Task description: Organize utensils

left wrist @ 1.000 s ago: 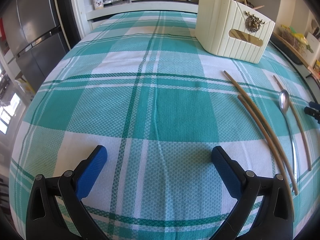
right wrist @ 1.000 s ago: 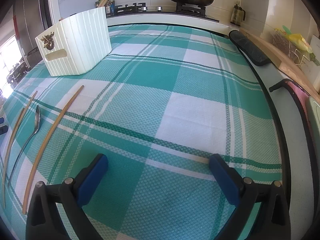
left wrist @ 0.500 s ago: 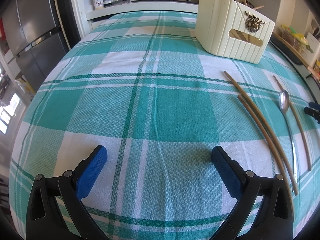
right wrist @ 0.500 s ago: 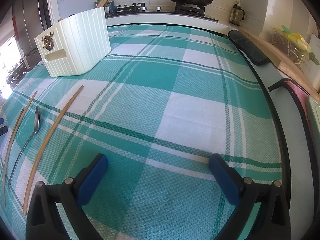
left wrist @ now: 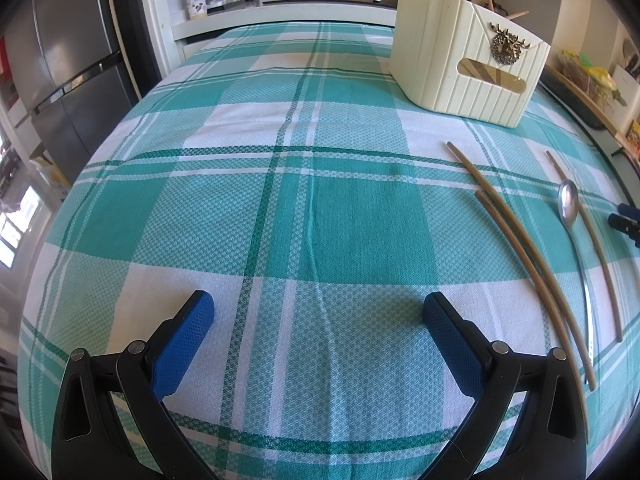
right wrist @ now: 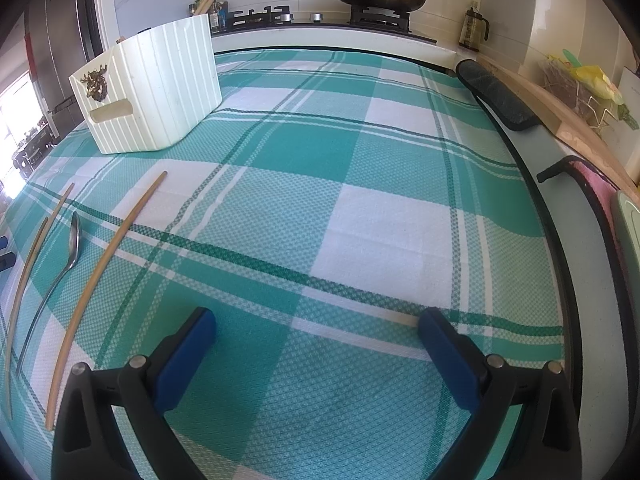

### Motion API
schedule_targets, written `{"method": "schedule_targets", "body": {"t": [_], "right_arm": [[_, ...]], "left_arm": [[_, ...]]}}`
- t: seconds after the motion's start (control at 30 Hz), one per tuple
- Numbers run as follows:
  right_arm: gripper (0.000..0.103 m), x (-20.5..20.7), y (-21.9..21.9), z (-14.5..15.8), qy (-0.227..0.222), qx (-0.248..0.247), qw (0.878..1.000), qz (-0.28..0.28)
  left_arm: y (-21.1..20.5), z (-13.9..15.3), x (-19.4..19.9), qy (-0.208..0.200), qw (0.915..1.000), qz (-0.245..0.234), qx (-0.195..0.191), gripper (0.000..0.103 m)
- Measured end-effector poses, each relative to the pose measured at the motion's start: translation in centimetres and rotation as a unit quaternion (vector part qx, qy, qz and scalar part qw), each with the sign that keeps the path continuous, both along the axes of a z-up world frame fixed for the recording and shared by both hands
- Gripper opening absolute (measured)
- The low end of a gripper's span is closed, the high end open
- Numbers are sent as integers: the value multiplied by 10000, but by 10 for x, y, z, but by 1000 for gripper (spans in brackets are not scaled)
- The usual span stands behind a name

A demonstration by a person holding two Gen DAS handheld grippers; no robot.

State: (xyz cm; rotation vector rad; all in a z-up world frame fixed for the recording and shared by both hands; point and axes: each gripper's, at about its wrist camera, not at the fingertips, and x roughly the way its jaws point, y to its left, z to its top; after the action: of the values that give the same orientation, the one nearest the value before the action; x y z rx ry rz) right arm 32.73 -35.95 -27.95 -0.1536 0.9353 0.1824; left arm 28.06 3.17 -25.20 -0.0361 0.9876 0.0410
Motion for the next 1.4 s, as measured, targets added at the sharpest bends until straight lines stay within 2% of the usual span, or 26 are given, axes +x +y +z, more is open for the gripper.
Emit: {"method": "schedule_targets", "body": {"t": [0.67,0.83,0.9,0.97,1.07,1.17,1.2,1.27,1.3,1.33,1.4], "right_arm": [[103,-1,1,0,-4,-19,10000,-1],[103,4,0,0,29,7,9999,-163],[103,-2,4,4,50,-85,9987,-496],[103,-22,12,12,-110,70,9980,-614],[103,-55,34,27,-308,481,9968,-563],[103,-73,61,30,-271,748,9957,-470],[102,-76,71,28,-231,774,9958,-422],[91,-78,90,23,-135,776,9966,-249],[78,-78,99,20,-75,721,9973,-134],[71,-76,108,17,-3,625,9980,-43],[64,-74,121,10,142,518,9985,76]], "left_arm": [[0,0,0,5,10000,0,10,103],[0,1,0,2,10000,1,-6,103],[1,4,-3,-46,10000,80,25,102],[3,12,-13,-245,9994,220,-137,102],[-5,22,-25,-418,9962,226,-733,102],[-31,24,-24,-226,9941,5,-1056,102],[-42,23,-23,-112,9940,-121,-1078,102],[-66,19,-18,118,9947,-294,-980,102],[-75,18,-16,150,9948,-341,-945,102],[-82,18,-17,140,9950,-373,-920,102],[-93,19,-17,80,9961,-390,-787,102]]}}
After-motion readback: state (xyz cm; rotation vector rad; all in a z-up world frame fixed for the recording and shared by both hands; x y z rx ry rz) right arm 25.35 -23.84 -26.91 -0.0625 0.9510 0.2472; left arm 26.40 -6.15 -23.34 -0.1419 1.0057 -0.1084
